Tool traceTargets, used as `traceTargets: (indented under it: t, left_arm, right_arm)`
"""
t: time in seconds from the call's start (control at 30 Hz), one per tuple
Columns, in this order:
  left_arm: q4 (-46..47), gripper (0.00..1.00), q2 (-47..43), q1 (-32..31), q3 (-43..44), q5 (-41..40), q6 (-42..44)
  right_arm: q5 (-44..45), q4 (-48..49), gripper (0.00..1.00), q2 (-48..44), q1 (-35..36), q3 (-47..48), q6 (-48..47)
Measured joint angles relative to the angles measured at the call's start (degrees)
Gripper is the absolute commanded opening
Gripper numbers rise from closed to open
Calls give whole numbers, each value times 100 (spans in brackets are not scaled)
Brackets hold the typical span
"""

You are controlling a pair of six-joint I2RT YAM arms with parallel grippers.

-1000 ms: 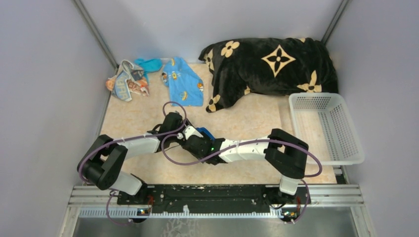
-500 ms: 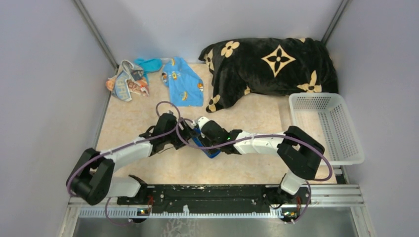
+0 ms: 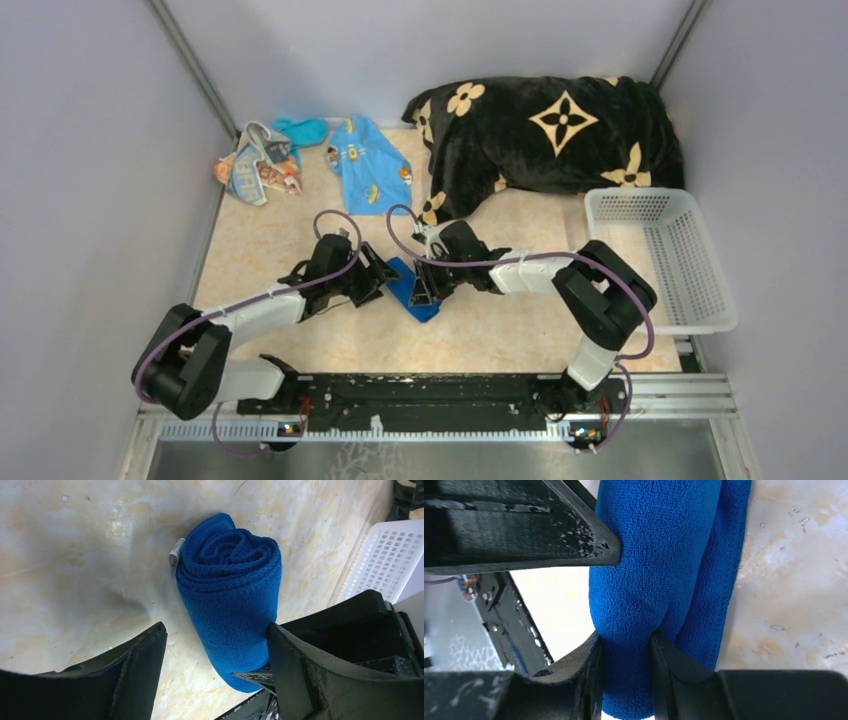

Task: Roll the towels
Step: Roll the towel at the center of the board.

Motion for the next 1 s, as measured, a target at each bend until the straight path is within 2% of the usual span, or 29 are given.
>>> traceTargets:
  t: [0.23,0.57,1.0]
  left_arm:
    - [507,72,592,0,26,160,-50]
    - [951,74,997,0,118,251,-94]
    - [1051,67,990,0,33,162,-68]
  right_arm:
    - [-837,498,23,313,-315,-83,321]
    - [-1558,953,24,654,-568,-116,697]
    - [-1810,1119,25,787,-588,-114,800]
